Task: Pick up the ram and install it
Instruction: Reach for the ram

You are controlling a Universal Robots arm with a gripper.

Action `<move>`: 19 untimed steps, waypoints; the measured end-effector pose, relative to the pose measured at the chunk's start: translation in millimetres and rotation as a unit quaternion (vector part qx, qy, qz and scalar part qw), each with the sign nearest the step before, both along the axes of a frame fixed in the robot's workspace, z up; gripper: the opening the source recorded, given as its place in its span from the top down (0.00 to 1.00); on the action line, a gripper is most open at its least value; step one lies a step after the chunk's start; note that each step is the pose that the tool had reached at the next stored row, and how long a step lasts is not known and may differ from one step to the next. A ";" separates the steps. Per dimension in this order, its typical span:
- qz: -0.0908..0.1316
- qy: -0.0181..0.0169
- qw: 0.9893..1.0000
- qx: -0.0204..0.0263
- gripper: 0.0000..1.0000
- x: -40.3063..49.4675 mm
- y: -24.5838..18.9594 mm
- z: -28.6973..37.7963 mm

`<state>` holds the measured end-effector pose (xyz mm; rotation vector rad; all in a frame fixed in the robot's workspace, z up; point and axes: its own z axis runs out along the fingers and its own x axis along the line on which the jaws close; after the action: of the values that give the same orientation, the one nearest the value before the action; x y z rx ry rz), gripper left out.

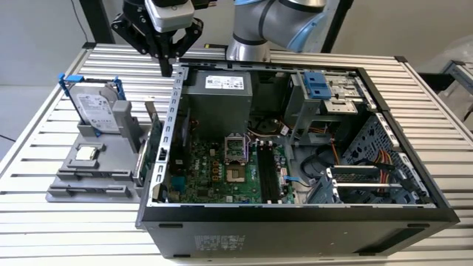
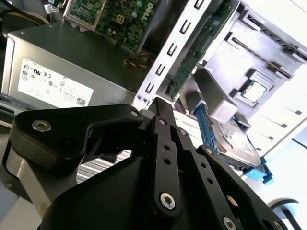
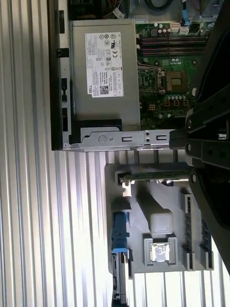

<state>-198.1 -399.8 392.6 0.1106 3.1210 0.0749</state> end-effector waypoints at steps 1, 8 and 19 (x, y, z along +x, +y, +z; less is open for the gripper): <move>0.000 0.000 1.000 0.000 1.00 -1.1 0.0 0.0; 0.000 0.000 1.000 0.000 1.00 -9.9 0.0 0.0; 0.000 0.001 1.000 0.000 1.00 -21.4 0.0 -0.1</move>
<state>-219.4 -399.8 392.5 0.1108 3.1225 0.0749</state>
